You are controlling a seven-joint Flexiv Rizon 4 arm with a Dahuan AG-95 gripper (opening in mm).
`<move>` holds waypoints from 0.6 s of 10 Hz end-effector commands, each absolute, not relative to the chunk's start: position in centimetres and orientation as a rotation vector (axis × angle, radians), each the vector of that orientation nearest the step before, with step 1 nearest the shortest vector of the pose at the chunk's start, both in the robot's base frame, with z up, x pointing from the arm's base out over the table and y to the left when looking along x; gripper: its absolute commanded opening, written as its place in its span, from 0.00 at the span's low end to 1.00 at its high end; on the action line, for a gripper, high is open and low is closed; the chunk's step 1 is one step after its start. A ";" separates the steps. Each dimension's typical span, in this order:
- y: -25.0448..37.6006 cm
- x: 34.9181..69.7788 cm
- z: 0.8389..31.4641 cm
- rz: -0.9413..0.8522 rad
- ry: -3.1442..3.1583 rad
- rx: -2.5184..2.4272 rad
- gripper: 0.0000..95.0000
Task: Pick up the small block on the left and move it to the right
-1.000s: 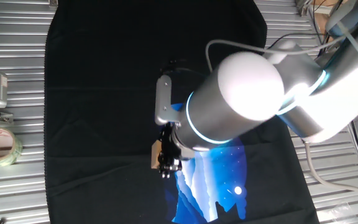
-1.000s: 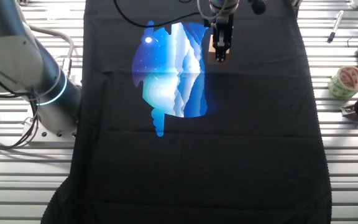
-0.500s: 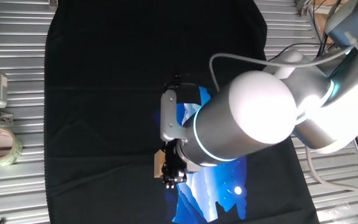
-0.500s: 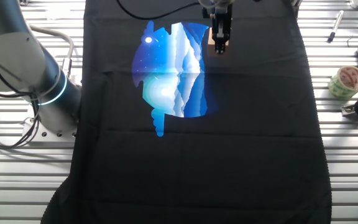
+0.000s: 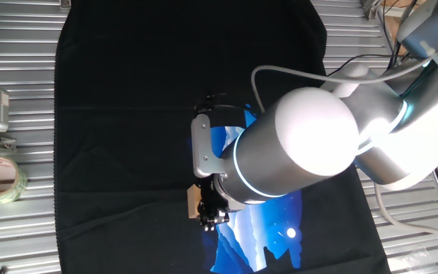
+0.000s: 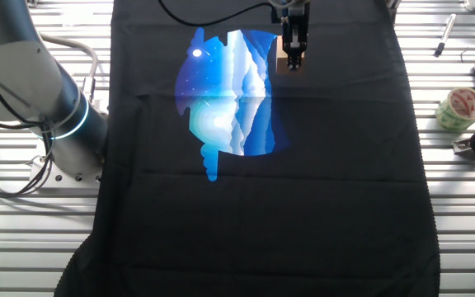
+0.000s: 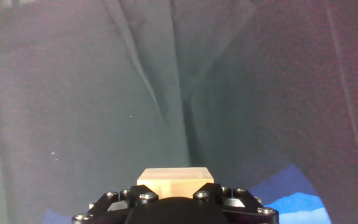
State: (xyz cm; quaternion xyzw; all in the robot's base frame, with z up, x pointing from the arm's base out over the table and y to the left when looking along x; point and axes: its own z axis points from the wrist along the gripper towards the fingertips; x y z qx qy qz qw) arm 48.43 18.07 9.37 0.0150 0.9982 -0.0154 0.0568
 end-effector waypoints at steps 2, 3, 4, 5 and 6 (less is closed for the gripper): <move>18.0 48.4 9.4 -0.055 3.027 0.034 0.00; 18.0 48.4 9.3 -0.054 3.028 0.039 0.00; 18.0 48.4 9.3 -0.046 3.029 0.052 0.00; 18.0 48.4 9.1 -0.042 3.030 0.065 0.00; 18.0 48.4 8.8 -0.036 3.028 0.070 0.00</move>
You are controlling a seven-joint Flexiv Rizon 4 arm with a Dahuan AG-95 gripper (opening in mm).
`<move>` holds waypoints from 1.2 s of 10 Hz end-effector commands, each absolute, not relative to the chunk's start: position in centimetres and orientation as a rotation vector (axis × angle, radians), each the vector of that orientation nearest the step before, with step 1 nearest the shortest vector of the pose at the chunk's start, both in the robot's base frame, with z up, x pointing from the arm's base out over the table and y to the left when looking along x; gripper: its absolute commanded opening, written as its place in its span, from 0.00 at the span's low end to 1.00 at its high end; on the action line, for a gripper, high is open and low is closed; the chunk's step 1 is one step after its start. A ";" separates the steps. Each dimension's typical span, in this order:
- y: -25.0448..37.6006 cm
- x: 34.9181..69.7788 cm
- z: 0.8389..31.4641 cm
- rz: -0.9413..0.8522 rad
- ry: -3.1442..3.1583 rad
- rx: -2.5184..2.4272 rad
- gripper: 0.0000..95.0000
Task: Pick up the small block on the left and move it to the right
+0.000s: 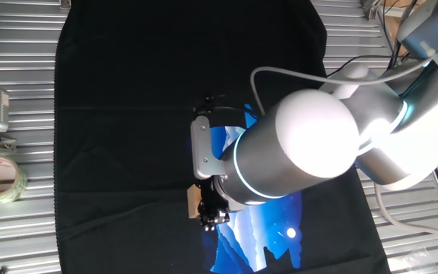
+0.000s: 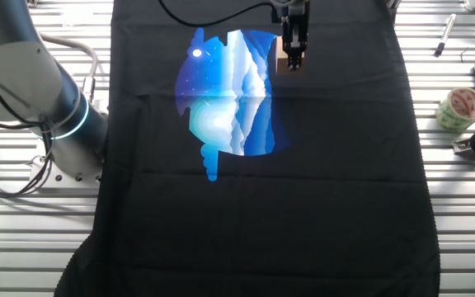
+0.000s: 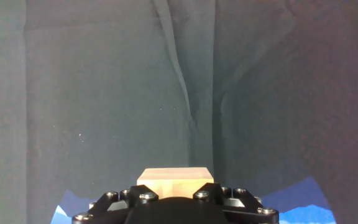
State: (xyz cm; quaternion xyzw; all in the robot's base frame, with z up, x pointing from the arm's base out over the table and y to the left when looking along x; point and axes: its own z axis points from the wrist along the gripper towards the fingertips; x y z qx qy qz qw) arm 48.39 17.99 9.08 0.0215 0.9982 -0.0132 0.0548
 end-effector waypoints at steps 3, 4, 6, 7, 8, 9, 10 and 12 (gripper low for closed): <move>18.0 48.4 7.7 -0.037 3.016 0.076 0.00; 18.0 48.4 7.3 -0.035 3.011 0.079 0.00; 18.0 48.4 6.7 -0.039 3.003 0.079 0.00; 18.0 48.4 6.5 -0.037 3.000 0.084 0.00; 18.0 48.4 6.1 -0.045 2.994 0.084 0.00; 18.1 48.3 5.7 -0.044 2.989 0.089 0.00; 18.1 48.3 5.5 -0.042 2.985 0.090 0.00; 18.1 48.3 5.0 -0.041 2.980 0.091 0.00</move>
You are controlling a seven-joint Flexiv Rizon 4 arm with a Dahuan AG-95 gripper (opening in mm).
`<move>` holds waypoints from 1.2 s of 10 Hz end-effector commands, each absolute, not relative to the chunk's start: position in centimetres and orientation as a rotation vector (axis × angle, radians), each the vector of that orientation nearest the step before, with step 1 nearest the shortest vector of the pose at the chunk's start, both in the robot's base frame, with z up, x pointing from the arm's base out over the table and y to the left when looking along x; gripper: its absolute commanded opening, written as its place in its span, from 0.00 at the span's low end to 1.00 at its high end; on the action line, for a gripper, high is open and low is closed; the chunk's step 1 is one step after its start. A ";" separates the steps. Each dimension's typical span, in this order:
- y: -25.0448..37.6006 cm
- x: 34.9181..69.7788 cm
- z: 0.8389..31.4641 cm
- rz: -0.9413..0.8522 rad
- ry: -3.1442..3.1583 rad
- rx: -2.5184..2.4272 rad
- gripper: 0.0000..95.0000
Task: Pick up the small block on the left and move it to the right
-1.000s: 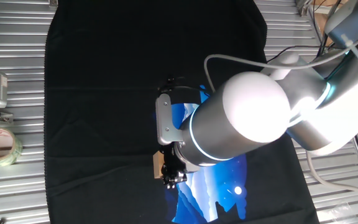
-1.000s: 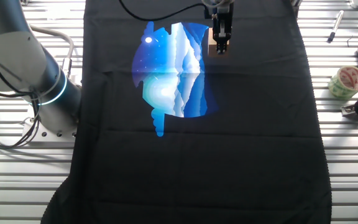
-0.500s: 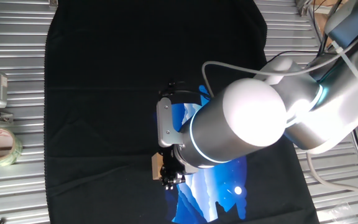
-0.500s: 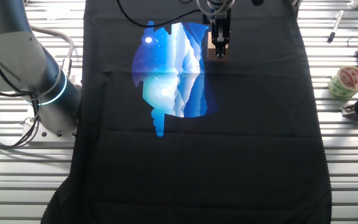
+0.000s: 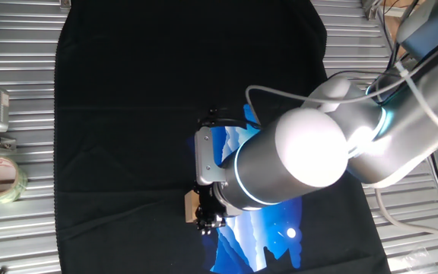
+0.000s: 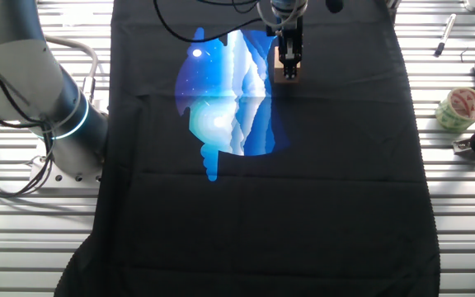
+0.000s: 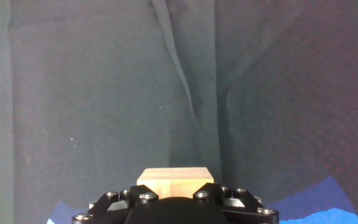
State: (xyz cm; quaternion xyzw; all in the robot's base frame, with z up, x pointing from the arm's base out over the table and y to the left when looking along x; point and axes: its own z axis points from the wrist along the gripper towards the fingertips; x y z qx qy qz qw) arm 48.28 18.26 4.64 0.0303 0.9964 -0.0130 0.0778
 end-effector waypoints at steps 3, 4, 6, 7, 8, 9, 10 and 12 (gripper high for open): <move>18.2 48.2 4.7 -0.040 2.976 0.091 0.00; 18.2 48.2 4.6 -0.038 2.974 0.091 0.00; 18.2 48.2 4.3 -0.032 2.966 0.092 0.00; 18.2 48.2 4.3 -0.032 2.962 0.092 0.00; 18.3 48.1 4.1 -0.032 2.959 0.090 0.00; 18.3 48.1 4.0 -0.034 2.959 0.091 0.00; 18.3 48.1 4.0 -0.032 2.959 0.092 0.00; 18.3 48.1 4.0 -0.033 2.960 0.092 0.00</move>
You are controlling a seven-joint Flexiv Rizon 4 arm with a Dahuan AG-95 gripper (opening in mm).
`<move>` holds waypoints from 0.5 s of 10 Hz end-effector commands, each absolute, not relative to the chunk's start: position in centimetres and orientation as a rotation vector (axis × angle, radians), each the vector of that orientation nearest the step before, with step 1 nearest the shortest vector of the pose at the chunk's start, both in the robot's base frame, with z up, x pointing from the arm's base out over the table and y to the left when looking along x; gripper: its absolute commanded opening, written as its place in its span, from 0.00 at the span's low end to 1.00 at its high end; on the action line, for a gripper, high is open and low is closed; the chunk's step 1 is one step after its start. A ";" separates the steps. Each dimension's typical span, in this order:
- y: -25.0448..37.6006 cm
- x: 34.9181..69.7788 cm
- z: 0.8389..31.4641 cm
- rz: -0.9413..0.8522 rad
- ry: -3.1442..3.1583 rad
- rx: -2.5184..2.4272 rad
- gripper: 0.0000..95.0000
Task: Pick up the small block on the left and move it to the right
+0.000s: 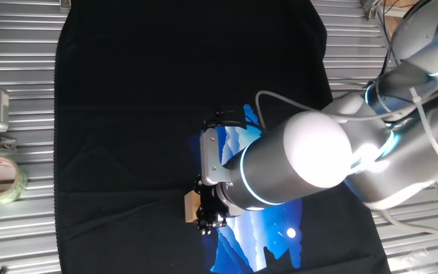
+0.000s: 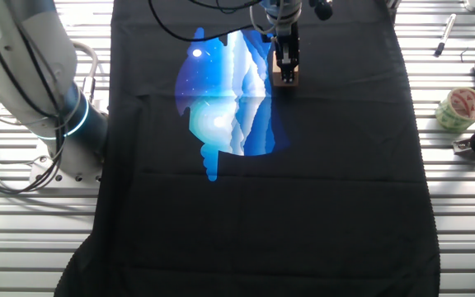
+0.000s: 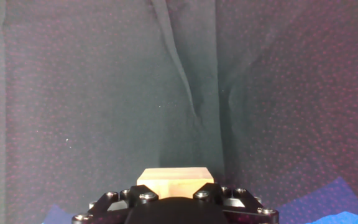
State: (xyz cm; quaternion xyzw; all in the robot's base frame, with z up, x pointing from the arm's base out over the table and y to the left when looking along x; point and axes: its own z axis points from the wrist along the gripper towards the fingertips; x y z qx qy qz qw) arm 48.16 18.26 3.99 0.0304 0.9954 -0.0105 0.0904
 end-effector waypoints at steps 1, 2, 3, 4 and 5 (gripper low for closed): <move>18.3 48.1 4.0 -0.031 2.959 0.092 0.00; 18.3 48.1 4.0 -0.029 2.959 0.092 0.00; 18.3 48.1 4.0 -0.028 2.959 0.091 0.00; 18.3 48.1 4.0 -0.029 2.960 0.087 0.00; 18.3 48.1 4.0 -0.027 2.960 0.089 0.00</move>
